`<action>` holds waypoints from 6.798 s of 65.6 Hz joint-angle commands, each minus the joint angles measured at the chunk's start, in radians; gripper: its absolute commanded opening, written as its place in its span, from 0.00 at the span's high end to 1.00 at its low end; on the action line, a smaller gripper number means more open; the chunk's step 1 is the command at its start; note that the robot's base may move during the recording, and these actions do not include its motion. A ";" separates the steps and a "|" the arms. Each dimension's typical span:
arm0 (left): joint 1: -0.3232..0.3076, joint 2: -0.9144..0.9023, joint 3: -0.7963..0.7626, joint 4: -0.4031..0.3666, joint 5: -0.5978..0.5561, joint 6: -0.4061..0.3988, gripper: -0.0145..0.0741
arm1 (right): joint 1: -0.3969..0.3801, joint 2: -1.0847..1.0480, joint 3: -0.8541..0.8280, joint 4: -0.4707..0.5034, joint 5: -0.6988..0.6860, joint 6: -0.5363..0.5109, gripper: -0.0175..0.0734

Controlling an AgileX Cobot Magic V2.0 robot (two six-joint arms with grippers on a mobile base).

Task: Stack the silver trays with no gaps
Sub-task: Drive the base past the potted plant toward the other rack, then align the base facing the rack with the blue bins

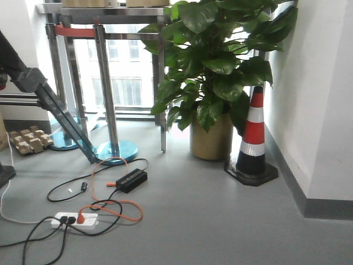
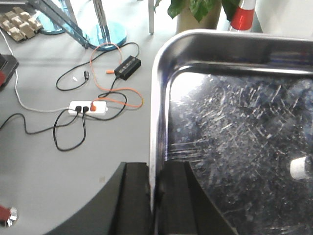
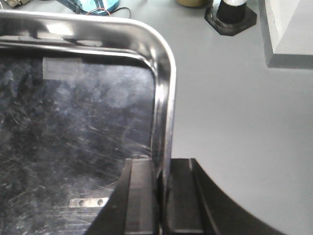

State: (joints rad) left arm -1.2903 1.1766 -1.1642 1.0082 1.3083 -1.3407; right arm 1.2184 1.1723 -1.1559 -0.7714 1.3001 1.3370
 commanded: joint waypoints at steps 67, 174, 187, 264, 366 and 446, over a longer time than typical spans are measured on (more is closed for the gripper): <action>-0.019 0.010 -0.003 0.016 -0.087 0.002 0.85 | 0.018 0.003 -0.019 -0.009 -0.214 -0.003 0.82; -0.019 0.010 -0.003 0.016 -0.087 0.002 0.85 | 0.018 0.003 -0.019 -0.009 -0.214 -0.003 0.82; -0.019 0.010 -0.003 0.016 -0.087 0.002 0.85 | 0.018 0.003 -0.019 -0.009 -0.214 -0.003 0.82; -0.019 0.010 -0.003 0.016 -0.087 0.002 0.85 | 0.018 0.003 -0.019 -0.009 -0.218 -0.003 0.82; -0.019 0.010 -0.003 0.078 -0.087 0.002 0.85 | 0.018 0.003 -0.019 -0.009 -0.218 -0.003 0.82; 0.716 0.262 -0.210 -0.831 -0.749 0.853 0.85 | -0.592 0.315 -0.309 0.253 -0.586 -0.462 0.82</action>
State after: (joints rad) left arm -0.5772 1.3879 -1.3021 0.3207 0.6721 -0.6196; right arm 0.6375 1.4394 -1.4130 -0.5667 0.8719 0.9075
